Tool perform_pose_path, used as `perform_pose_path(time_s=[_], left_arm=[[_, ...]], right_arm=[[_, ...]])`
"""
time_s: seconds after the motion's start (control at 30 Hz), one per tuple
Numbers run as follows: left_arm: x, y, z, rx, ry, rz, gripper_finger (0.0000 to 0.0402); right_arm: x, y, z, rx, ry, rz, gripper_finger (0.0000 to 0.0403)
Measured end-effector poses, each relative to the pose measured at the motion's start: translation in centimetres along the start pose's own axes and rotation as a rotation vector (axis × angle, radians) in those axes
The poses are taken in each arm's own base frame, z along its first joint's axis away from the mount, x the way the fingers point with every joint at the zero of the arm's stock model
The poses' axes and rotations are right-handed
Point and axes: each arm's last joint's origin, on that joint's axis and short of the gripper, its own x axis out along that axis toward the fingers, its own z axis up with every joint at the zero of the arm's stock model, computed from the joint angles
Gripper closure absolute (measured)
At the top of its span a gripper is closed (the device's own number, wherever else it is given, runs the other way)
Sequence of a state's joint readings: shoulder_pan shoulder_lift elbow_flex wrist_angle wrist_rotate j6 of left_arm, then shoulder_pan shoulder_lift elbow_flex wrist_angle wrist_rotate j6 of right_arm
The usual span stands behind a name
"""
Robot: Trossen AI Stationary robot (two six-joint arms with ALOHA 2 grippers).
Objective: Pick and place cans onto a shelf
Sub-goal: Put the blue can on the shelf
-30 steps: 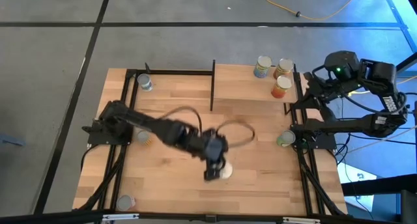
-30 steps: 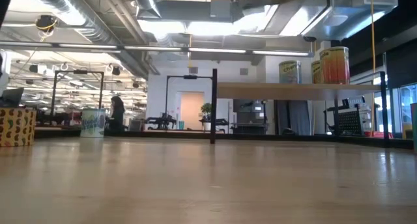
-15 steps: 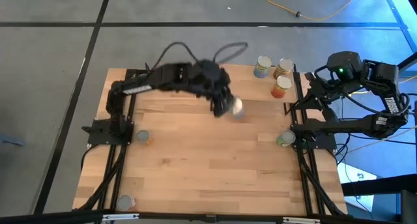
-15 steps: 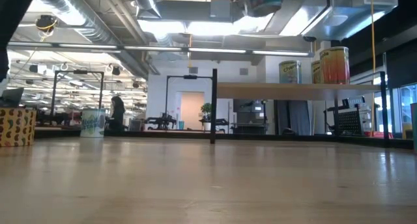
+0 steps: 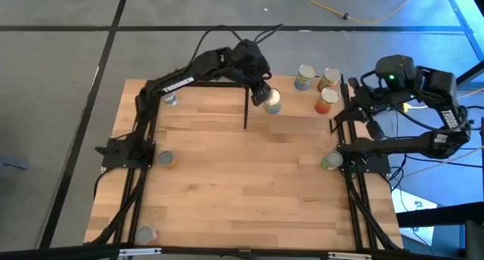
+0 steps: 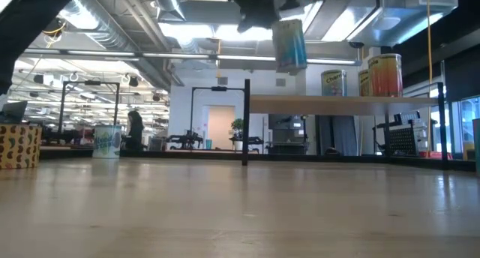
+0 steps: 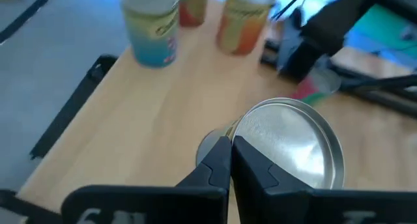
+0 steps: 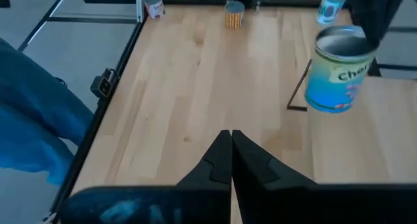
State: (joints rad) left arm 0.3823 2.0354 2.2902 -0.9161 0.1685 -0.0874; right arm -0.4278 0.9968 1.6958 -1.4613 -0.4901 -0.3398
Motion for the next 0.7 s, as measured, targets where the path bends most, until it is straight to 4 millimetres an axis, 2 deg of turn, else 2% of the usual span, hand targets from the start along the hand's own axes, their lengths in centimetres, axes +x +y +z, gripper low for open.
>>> perform_pose_path(time_s=[0.17,0.37,0.7], left_arm=[[1.5,1.7,-0.5,0.022,0.034,0.053,0.0401],[2.3,3.0,-1.3,0.047,0.112,0.108,0.0402],[2.7,3.1,-1.6,0.096,0.141,0.111,0.0401]], right_arm=[[1.1,-0.8,0.5,0.035,0.032,0.011,0.0394],[1.7,-1.2,0.8,0.046,0.051,0.017,0.0394],[1.7,-1.2,0.8,0.047,0.051,0.018,0.0394]])
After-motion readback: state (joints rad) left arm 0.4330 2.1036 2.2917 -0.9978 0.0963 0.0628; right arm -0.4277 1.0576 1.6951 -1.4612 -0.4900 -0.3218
